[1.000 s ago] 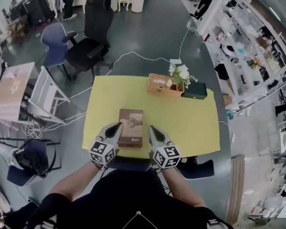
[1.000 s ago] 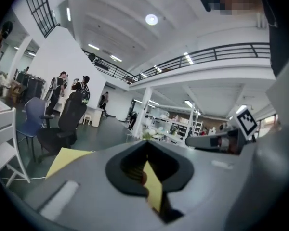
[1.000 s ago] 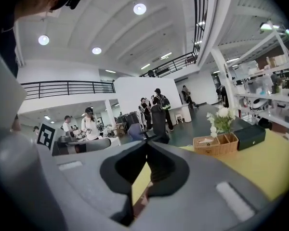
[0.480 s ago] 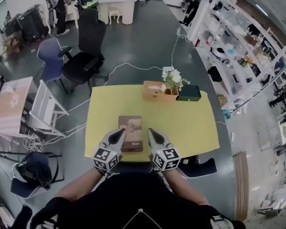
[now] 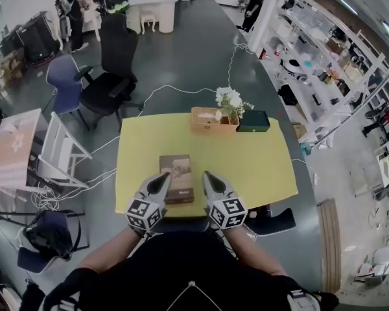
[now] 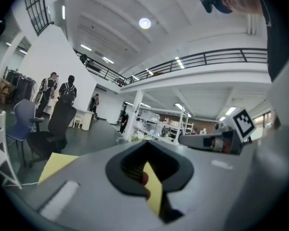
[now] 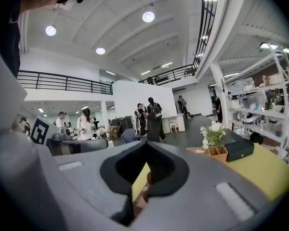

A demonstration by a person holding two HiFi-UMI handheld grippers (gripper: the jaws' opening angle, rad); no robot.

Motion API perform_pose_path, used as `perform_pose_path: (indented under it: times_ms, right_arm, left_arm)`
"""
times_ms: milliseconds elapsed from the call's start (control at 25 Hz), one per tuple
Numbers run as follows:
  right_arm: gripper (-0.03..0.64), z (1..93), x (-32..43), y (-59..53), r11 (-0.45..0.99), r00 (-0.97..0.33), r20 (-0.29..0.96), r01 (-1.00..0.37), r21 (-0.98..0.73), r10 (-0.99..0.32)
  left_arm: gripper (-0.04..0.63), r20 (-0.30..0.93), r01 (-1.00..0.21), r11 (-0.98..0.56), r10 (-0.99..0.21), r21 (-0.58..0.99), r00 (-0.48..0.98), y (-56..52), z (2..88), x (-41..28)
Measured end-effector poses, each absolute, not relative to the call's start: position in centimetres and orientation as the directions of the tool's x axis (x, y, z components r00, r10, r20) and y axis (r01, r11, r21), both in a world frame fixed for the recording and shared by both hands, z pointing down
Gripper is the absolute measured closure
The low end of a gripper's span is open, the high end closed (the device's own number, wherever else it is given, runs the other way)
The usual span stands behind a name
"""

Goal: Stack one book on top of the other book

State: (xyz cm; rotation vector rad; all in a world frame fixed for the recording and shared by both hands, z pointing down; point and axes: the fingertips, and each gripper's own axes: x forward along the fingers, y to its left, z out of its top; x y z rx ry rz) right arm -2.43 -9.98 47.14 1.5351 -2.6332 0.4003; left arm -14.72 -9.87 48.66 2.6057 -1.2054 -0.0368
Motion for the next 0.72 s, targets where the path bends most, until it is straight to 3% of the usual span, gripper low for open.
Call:
perform_pose_path:
  times_ms: [720]
  right_arm:
    - [0.615,47.5,-1.4,-9.1,0.461,-0.495,0.186,-0.865,-0.196,-0.849]
  left_arm:
    - [0.588,0.1,-0.748,-0.602,-0.757,0.278,0.646,-9.3,49.8,-14.0]
